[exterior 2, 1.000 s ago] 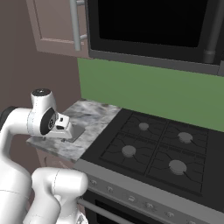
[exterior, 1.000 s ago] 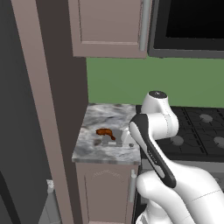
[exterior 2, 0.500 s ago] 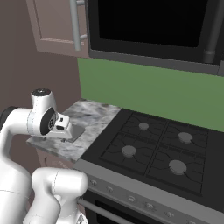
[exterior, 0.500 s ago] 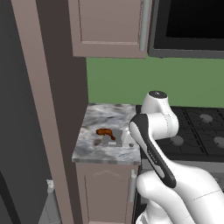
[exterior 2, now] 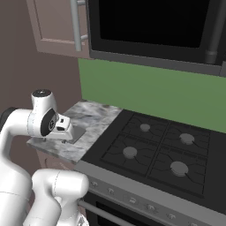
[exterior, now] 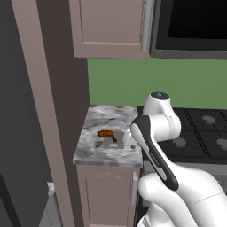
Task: Take the chicken drumstick from the fridge and place it on the digital scale on the counter by the fridge. Wait a few seconds for a reading, then move it to the plate on the dining counter.
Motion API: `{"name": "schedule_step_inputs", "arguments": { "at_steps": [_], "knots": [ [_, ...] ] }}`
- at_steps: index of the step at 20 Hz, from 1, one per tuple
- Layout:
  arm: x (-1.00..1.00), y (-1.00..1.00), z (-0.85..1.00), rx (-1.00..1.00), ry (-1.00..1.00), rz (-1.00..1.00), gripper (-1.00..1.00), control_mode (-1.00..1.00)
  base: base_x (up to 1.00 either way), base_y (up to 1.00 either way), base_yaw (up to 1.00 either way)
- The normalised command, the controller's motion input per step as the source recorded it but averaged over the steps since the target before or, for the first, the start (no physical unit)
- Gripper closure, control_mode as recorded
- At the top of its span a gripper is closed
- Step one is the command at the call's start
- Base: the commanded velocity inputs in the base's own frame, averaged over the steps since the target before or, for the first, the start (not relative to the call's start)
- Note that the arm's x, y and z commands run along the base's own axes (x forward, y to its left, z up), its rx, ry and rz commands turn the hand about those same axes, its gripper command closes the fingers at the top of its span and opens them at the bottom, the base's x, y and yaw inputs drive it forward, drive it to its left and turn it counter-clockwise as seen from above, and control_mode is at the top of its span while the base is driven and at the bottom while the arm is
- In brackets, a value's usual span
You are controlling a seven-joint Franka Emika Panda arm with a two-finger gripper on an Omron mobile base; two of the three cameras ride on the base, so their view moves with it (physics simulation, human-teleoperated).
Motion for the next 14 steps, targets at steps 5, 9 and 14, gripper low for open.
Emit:
{"name": "schedule_step_inputs", "arguments": {
  "at_steps": [5,9,14],
  "knots": [
    [0.0,0.0,0.0,0.0,0.0,0.0,-1.0,-1.0,0.0,0.0,0.0],
    [0.0,0.0,0.0,0.0,0.0,0.0,-1.0,-1.0,0.0,0.0,0.0],
    [0.0,0.0,0.0,0.0,0.0,0.0,-1.0,-1.0,0.0,0.0,0.0]
  ]
}}
